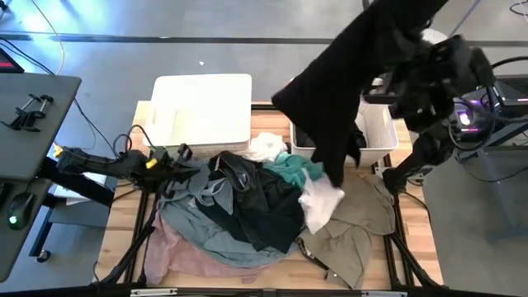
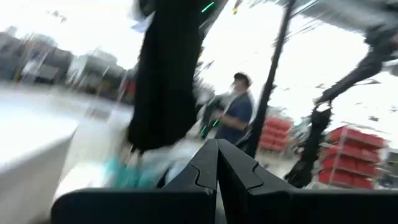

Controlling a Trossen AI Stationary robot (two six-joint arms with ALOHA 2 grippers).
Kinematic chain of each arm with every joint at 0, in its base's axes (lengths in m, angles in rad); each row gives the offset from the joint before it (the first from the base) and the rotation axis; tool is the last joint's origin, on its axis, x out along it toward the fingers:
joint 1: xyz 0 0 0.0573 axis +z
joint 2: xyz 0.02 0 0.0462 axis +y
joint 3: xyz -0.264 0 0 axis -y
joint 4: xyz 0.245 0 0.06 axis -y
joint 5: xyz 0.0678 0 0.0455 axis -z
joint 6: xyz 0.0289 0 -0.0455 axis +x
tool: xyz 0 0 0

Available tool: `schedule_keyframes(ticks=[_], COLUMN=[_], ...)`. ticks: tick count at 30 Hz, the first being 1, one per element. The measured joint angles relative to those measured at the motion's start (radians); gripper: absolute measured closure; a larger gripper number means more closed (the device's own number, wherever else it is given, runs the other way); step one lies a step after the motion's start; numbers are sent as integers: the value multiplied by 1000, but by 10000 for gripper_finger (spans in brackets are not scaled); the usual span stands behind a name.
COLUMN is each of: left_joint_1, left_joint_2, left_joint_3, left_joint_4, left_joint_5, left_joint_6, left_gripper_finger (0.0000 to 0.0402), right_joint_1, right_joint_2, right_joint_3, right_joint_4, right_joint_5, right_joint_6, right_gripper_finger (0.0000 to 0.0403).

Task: Sort clothes
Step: Put the black shirt into the right white bin

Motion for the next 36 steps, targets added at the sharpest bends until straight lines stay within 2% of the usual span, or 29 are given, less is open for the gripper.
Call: schedule_keyframes(ticks=[1, 3, 7, 10, 13, 15, 18, 19, 21, 23, 26, 31, 36], left_joint_1=[-2, -9, -18, -20, -20, -20, -20, -20, -20, -20, -20, -23, -27], left_joint_2=[22, 74, 223, 349, 471, 545, 636, 661, 695, 711, 711, 697, 698], left_joint_3=[0, 0, 14, 59, 116, 145, 172, 175, 177, 177, 178, 178, 178], left_joint_4=[46, 119, 223, 253, 252, 249, 249, 248, 244, 244, 236, 239, 233], left_joint_5=[10, 7, -1, -6, -8, -8, -8, -8, -18, -70, -132, -126, -126], left_joint_6=[22, 65, 109, 119, 120, 120, 123, 126, 126, 100, 69, 67, 67], left_gripper_finger=[401, 401, 401, 401, 402, 401, 401, 401, 401, 401, 401, 401, 401], right_joint_1=[-18, -45, -102, -157, -203, -227, -282, -306, -355, -409, -490, -581, -614], right_joint_2=[-5, -5, -11, -11, -3, 4, 7, 7, 8, 10, 10, 10, 9], right_joint_3=[0, 13, 12, 11, 13, 13, 7, -4, -32, -60, -154, -415, -731], right_joint_4=[17, 32, 75, 93, 92, 40, -180, -277, -502, -757, -1032, -1288, -1417], right_joint_5=[-52, -90, -95, -114, -139, -40, 243, 333, 447, 453, 346, 307, 23], right_joint_6=[47, 101, 31, -165, -478, -631, -730, -710, -567, -326, -41, 257, 430], right_gripper_finger=[398, 398, 398, 398, 398, 398, 398, 398, 398, 398, 400, 401, 402])
